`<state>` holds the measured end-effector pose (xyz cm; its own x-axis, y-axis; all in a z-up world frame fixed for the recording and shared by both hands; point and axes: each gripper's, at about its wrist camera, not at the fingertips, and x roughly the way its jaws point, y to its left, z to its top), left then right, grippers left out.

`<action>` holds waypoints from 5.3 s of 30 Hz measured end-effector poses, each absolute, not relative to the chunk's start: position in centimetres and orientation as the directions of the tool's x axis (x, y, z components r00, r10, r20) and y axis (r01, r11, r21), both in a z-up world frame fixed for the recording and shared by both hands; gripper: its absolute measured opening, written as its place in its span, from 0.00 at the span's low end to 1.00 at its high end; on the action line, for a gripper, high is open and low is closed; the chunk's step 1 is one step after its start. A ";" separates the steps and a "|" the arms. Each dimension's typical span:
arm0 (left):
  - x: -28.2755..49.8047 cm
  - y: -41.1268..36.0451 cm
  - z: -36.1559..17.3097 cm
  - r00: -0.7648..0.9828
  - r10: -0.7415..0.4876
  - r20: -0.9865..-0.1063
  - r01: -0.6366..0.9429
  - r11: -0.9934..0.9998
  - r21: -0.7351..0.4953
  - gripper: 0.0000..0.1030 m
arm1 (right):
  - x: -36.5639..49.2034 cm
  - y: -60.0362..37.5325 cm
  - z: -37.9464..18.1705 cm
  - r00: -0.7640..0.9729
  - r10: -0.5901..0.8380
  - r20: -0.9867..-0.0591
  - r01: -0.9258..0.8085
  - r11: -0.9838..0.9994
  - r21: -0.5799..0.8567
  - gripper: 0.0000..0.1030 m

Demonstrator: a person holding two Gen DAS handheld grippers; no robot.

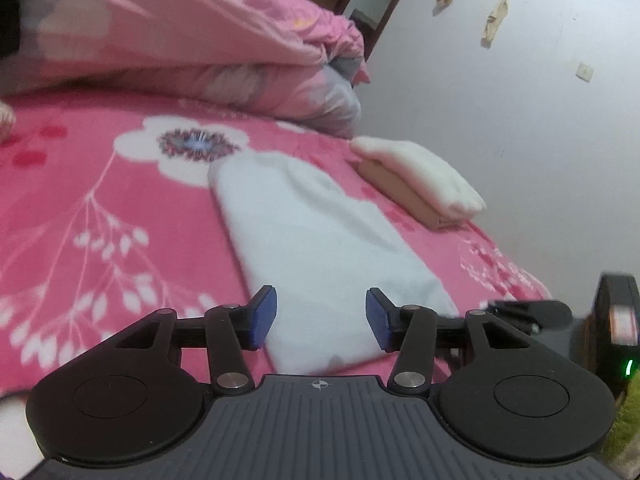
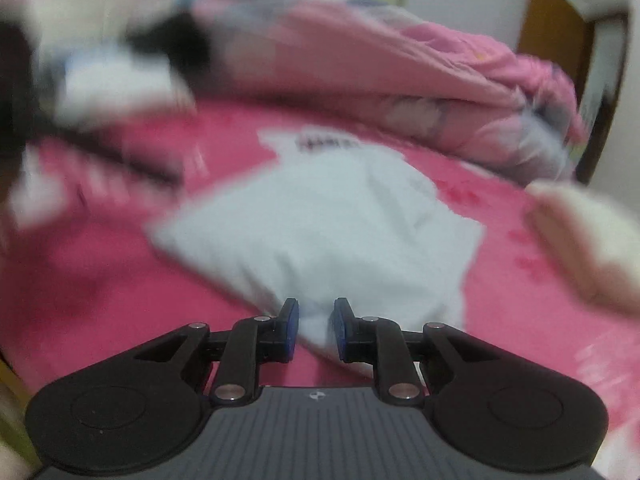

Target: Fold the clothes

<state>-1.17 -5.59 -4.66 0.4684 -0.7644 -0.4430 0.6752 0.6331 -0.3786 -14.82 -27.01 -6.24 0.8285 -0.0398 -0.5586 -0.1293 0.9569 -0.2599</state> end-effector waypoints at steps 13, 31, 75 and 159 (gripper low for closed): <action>-1.5 -10.9 -6.9 0.486 -0.619 -0.617 0.717 0.686 -0.124 0.55 | -16.4 -30.3 -7.1 0.852 -0.031 -0.523 -0.055 0.987 -0.149 0.19; -1.2 -10.5 -7.3 0.477 -0.617 -0.626 0.693 0.702 -0.164 0.61 | -12.4 -39.1 -2.4 0.892 0.143 -0.429 -0.028 0.964 0.265 0.21; -0.9 -9.2 -8.0 0.425 -0.687 -0.589 0.711 0.656 -0.253 0.61 | 9.5 -41.0 -6.1 0.737 0.160 -0.657 0.032 0.962 0.270 0.18; -2.3 -14.5 -5.6 0.549 -0.348 -0.760 0.598 0.798 0.067 0.71 | -13.3 -29.7 -6.9 0.830 -0.074 -0.553 0.125 0.991 0.055 0.20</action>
<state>-2.26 -14.45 -5.59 0.5491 -0.3480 -0.7598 0.5984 0.7984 0.0667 -13.30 -29.66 -6.95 0.8296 -0.0741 -0.5535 0.1251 0.9906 0.0549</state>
